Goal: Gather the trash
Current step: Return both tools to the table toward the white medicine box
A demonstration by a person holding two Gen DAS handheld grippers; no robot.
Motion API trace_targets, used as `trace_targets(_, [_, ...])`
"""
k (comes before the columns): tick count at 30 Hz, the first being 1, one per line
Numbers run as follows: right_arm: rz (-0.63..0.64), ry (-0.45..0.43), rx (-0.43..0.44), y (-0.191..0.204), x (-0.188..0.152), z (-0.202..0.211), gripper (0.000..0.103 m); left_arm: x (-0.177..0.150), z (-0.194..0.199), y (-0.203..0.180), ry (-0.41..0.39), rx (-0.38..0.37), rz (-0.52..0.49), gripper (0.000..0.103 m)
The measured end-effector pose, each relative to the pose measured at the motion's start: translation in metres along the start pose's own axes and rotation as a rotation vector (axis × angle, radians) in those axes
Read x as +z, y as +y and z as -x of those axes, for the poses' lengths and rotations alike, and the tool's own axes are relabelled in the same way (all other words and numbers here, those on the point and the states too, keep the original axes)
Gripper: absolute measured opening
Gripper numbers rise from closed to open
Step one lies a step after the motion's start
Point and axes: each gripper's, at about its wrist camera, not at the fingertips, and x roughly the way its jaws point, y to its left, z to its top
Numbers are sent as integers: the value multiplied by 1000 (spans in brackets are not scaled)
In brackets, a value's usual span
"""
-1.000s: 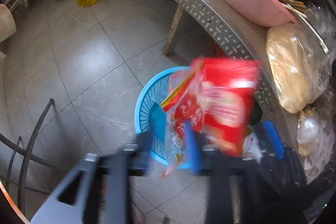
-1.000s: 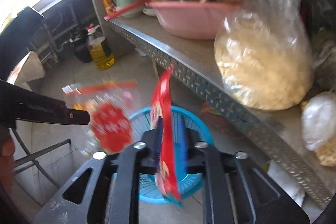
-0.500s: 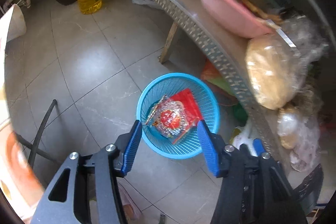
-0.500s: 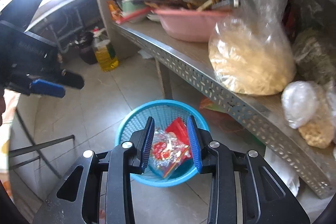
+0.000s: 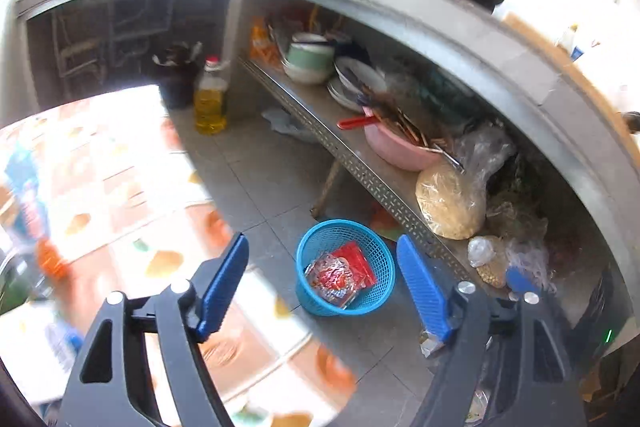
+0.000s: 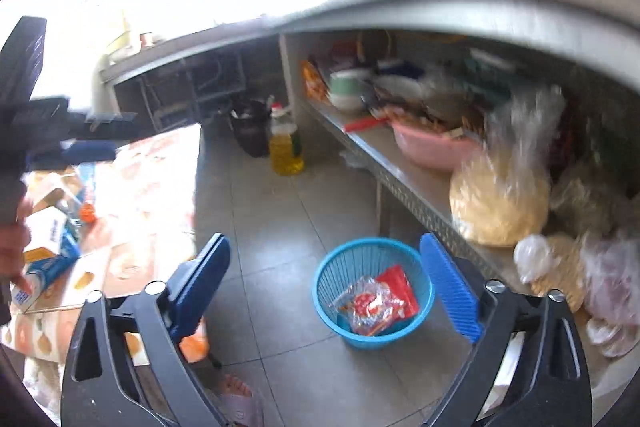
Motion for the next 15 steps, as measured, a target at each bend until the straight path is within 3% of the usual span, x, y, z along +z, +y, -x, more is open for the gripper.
trace_targets(4, [59,-39,-12,31,12,24,95,-34,47,23,-9,6,14,95])
trace_targets(9, [150,-42,-40,82,23,39,95,-74,96,62,-43,23,85,97])
trace_targets(15, [329,-52,32,152,18,47,95,-136,150,112,-90,107,192,97])
